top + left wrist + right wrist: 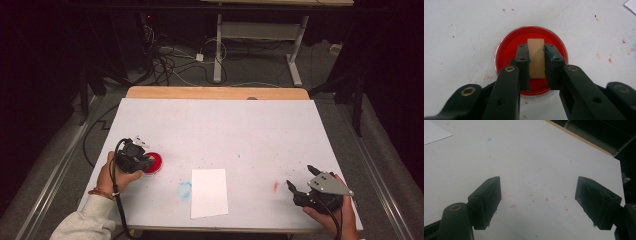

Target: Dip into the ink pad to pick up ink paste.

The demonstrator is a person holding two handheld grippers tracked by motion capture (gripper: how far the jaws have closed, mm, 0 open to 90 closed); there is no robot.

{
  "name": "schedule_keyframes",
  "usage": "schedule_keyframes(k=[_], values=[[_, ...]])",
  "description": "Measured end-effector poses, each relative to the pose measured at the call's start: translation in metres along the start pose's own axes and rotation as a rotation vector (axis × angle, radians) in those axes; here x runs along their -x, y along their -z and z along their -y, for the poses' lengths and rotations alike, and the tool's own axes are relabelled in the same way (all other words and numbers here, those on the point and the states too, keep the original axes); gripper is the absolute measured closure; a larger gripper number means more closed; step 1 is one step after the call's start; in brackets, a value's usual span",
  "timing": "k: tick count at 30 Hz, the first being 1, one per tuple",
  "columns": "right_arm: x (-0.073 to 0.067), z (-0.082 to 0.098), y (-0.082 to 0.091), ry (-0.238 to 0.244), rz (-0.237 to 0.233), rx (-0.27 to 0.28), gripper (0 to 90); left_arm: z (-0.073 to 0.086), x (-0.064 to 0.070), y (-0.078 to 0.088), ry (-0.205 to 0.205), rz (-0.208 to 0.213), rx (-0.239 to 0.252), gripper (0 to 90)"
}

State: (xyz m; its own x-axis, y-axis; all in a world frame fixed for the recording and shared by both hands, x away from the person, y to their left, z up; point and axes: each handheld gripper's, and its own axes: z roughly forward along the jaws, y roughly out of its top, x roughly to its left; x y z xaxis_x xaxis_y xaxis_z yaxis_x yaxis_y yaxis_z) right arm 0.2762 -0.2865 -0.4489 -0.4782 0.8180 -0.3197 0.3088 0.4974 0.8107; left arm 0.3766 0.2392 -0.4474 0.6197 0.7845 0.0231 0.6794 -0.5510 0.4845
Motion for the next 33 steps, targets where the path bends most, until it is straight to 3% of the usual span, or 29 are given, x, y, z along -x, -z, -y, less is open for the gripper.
schedule_keyframes(k=[16,19,21,26,33], values=[[0.000,0.000,0.001,0.004,-0.004,-0.002,21.3,0.002,-0.004,0.001,0.020,0.022,0.017,74.2],[-0.001,0.000,0.000,0.004,-0.004,-0.004,21.3,0.001,-0.006,0.004,0.039,0.025,0.018,74.2],[-0.001,0.000,0.000,0.004,-0.003,-0.004,21.3,0.001,-0.007,0.009,0.045,0.029,0.042,74.1],[0.000,0.000,0.001,0.003,-0.003,-0.005,21.3,-0.001,-0.003,0.035,0.032,-0.007,0.116,74.1],[-0.001,0.000,0.000,0.005,-0.004,-0.005,21.3,-0.003,0.004,0.057,-0.006,-0.025,0.151,74.1]])
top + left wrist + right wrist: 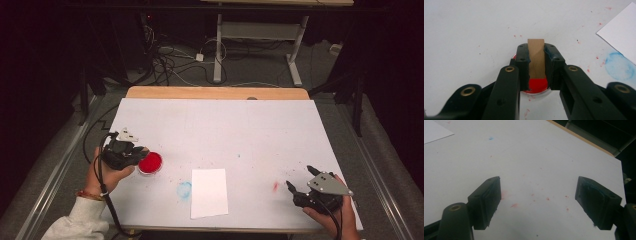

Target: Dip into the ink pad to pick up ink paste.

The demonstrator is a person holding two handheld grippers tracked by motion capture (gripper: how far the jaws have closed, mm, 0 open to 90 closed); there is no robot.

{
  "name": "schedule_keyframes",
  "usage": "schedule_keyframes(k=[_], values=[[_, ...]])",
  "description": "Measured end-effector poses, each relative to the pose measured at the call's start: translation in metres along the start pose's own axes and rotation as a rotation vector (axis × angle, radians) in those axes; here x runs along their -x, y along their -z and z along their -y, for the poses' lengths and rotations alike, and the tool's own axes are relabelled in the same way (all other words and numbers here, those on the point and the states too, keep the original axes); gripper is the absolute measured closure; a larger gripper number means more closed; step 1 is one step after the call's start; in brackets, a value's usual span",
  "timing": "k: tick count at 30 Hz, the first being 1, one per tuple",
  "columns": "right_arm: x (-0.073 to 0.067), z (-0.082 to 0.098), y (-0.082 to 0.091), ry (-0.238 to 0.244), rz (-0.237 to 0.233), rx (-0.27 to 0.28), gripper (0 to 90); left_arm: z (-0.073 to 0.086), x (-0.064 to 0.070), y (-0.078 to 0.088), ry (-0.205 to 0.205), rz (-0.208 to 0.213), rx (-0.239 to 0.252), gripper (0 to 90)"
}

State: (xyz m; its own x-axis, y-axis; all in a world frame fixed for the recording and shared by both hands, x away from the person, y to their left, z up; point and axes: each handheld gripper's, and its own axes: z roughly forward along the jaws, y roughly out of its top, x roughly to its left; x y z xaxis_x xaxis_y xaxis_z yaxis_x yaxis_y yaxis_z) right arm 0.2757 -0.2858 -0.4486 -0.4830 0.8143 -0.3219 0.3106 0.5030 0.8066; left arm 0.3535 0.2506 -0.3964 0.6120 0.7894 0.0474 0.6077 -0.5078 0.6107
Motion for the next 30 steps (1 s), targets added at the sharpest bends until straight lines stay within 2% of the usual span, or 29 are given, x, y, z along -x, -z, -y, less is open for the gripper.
schedule_keyframes(k=[4,7,13,18,25,30], values=[[0.000,0.000,0.000,0.005,0.002,0.001,21.3,-0.002,0.002,0.006,-0.009,-0.002,0.012,74.1],[0.000,0.000,0.000,0.003,-0.002,-0.001,21.3,-0.002,0.003,0.004,-0.020,0.003,-0.002,74.1],[-0.001,0.000,-0.001,0.005,0.000,-0.010,21.3,0.001,0.000,-0.012,-0.016,0.007,-0.048,74.0],[-0.001,0.001,-0.001,0.005,-0.002,-0.010,21.3,0.005,-0.004,-0.029,-0.004,0.025,-0.090,74.0],[0.000,0.001,-0.002,0.013,-0.002,-0.012,21.3,0.009,-0.008,-0.047,0.009,0.036,-0.117,74.0],[-0.001,0.001,-0.002,0.011,-0.005,-0.015,21.3,0.011,-0.007,-0.054,-0.013,0.039,-0.141,74.1]])
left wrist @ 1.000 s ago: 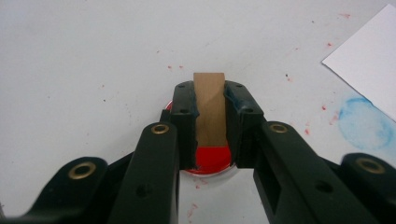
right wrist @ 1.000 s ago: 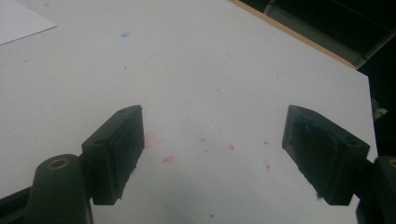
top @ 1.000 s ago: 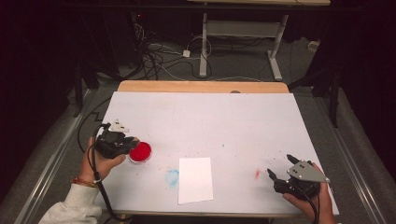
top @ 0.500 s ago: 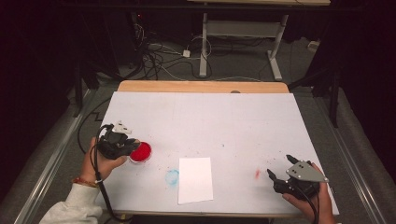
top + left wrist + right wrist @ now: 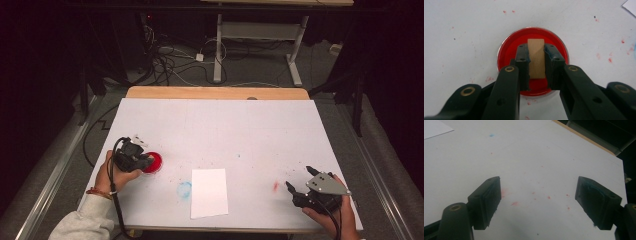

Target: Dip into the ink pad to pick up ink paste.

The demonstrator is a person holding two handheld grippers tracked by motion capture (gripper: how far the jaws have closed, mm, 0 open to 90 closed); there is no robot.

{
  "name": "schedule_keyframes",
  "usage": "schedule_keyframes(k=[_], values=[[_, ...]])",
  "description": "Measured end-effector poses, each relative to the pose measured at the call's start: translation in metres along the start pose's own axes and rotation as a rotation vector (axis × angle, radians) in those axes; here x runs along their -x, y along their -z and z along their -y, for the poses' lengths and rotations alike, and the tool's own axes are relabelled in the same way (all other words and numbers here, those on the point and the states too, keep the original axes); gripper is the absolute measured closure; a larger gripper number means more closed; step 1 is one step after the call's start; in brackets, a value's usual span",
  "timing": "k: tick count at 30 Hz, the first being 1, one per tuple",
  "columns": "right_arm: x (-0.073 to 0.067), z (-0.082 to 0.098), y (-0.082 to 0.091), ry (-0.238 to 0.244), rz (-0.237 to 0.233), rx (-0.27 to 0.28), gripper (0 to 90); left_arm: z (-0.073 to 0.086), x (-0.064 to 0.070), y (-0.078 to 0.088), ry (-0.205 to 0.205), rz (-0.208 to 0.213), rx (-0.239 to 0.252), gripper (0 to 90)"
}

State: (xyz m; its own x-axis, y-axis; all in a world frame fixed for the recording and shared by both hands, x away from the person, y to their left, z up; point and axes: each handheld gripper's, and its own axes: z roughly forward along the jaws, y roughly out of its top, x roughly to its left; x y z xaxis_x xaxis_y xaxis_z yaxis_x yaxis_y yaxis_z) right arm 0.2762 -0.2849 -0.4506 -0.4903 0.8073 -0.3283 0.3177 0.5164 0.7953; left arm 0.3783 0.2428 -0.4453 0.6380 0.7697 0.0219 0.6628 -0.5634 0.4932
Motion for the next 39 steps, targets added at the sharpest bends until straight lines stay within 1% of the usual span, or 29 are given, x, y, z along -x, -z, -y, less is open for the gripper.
schedule_keyframes(k=[3,9,11,17,21,26,29,30,31,33,36,39], values=[[-0.0002,0.0000,-0.0002,0.000,-0.002,-0.001,21.3,0.0016,-0.0016,-0.0013,0.021,0.012,0.012,74.1],[-0.0003,0.0000,-0.0002,0.001,-0.003,-0.001,21.2,0.0023,-0.0019,-0.0027,0.035,0.015,0.013,74.1],[-0.0002,0.0000,-0.0002,0.000,-0.001,-0.002,21.2,0.0026,-0.0031,-0.0031,0.044,0.023,0.015,74.1],[-0.0001,0.0000,-0.0004,-0.001,0.004,-0.004,21.2,0.0019,-0.0017,-0.0042,0.038,0.013,0.004,74.0],[0.0009,-0.0006,-0.0008,0.002,0.008,-0.002,21.2,0.0028,-0.0033,-0.0048,0.046,0.024,0.009,74.0],[0.0006,-0.0016,-0.0028,-0.007,0.004,-0.007,21.3,0.0037,-0.0044,-0.0053,0.051,0.031,0.012,74.0],[0.0000,-0.0030,-0.0048,0.002,-0.006,-0.007,24.6,0.0050,-0.0058,-0.0058,0.060,0.043,0.023,74.0],[-0.0004,-0.0032,-0.0056,-0.002,-0.010,-0.006,24.5,0.0050,-0.0059,-0.0058,0.057,0.043,0.021,74.0],[-0.0004,-0.0031,-0.0063,0.006,-0.012,-0.008,24.2,0.0050,-0.0058,-0.0058,0.055,0.041,0.021,73.9],[-0.0004,-0.0029,-0.0072,0.004,-0.013,-0.010,23.0,0.0049,-0.0055,-0.0058,0.052,0.038,0.020,73.9],[0.0007,-0.0025,-0.0066,-0.004,-0.009,-0.007,21.8,0.0055,-0.0049,-0.0058,0.052,0.035,0.022,73.9],[0.0013,-0.0025,-0.0054,-0.012,-0.007,0.002,20.8,0.0060,-0.0026,-0.0058,0.045,0.020,0.026,73.9]])
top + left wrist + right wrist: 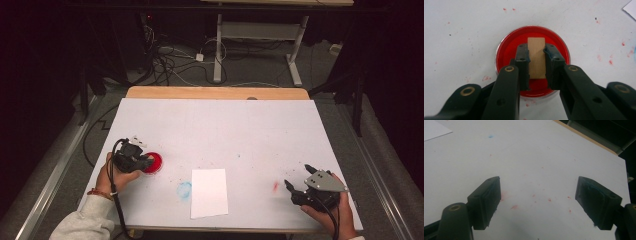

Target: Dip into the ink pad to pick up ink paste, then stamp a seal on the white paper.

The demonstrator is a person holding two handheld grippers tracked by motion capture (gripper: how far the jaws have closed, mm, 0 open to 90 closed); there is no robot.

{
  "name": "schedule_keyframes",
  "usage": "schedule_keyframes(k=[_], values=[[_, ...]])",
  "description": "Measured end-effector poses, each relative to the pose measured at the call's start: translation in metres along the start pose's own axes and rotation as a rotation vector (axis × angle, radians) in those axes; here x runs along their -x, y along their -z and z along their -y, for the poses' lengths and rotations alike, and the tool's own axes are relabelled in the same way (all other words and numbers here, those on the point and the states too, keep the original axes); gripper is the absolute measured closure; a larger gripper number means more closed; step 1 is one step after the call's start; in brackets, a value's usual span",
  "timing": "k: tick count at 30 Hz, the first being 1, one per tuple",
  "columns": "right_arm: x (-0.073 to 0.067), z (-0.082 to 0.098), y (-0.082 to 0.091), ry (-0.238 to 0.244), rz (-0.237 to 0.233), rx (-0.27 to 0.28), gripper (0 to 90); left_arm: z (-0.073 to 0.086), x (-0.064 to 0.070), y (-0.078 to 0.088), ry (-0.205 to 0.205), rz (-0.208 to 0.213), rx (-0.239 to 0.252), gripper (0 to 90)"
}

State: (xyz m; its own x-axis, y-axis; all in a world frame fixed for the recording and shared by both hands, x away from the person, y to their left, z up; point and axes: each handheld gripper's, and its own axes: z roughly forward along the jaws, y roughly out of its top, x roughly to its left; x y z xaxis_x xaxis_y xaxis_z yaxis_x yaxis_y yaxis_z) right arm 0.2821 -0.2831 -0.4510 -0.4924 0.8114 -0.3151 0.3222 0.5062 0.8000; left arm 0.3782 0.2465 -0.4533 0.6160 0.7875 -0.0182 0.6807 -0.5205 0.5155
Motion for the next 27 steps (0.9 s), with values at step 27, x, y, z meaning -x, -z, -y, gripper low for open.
schedule_keyframes(k=[27], values=[[-0.006,-0.005,0.002,0.014,-0.025,0.032,19.8,0.002,0.016,0.034,-0.039,-0.079,0.180,73.9]])
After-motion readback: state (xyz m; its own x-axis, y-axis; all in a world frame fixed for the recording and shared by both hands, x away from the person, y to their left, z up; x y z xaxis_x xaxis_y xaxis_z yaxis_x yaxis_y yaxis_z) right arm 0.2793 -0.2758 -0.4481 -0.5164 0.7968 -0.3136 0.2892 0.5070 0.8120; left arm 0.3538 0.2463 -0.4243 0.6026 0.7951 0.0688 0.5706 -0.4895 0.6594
